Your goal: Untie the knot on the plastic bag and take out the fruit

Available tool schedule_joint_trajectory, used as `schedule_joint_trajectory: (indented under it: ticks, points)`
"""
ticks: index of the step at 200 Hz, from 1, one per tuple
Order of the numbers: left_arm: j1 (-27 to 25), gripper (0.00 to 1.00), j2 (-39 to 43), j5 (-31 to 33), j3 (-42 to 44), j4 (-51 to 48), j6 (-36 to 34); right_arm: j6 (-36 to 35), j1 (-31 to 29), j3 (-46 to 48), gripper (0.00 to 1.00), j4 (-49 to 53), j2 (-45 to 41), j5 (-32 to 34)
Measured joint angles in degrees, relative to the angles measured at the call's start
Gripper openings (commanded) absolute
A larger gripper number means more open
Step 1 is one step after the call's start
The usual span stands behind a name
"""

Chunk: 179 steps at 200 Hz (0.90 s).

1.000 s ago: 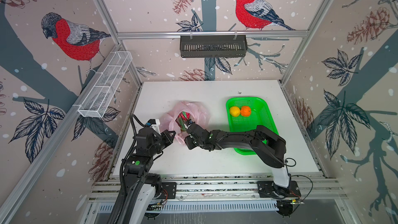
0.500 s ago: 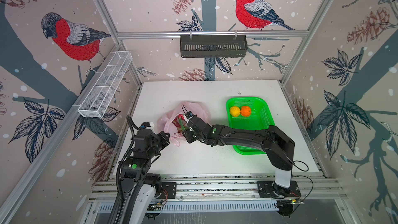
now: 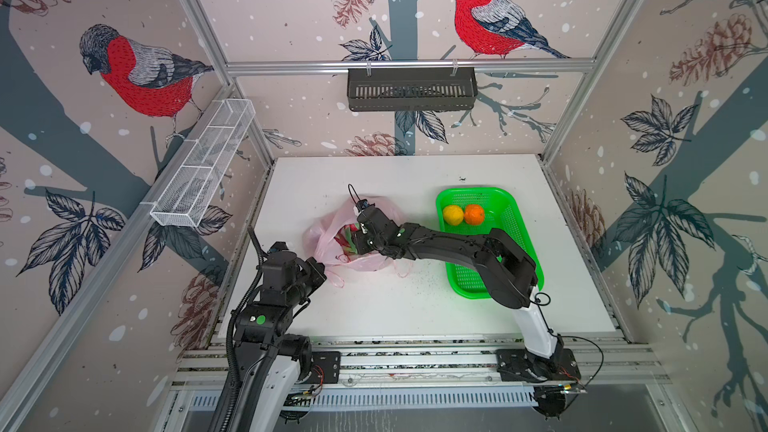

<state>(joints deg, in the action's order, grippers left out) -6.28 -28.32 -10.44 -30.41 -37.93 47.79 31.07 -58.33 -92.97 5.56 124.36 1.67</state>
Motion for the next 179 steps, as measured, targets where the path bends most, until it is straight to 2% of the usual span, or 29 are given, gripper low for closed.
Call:
schedule_joint_trajectory:
  ticks: [83, 179]
  points:
    - [0.0, 0.0, -0.3, -1.9, 2.0, 1.4, 0.0, 0.3, 0.2, -4.6, 0.4, 0.1, 5.5, -1.5]
    - [0.0, 0.0, 0.0, -3.5, 3.8, 4.7, -0.1, 2.1, 0.9, -6.1, 0.15, -1.7, 8.2, -2.1]
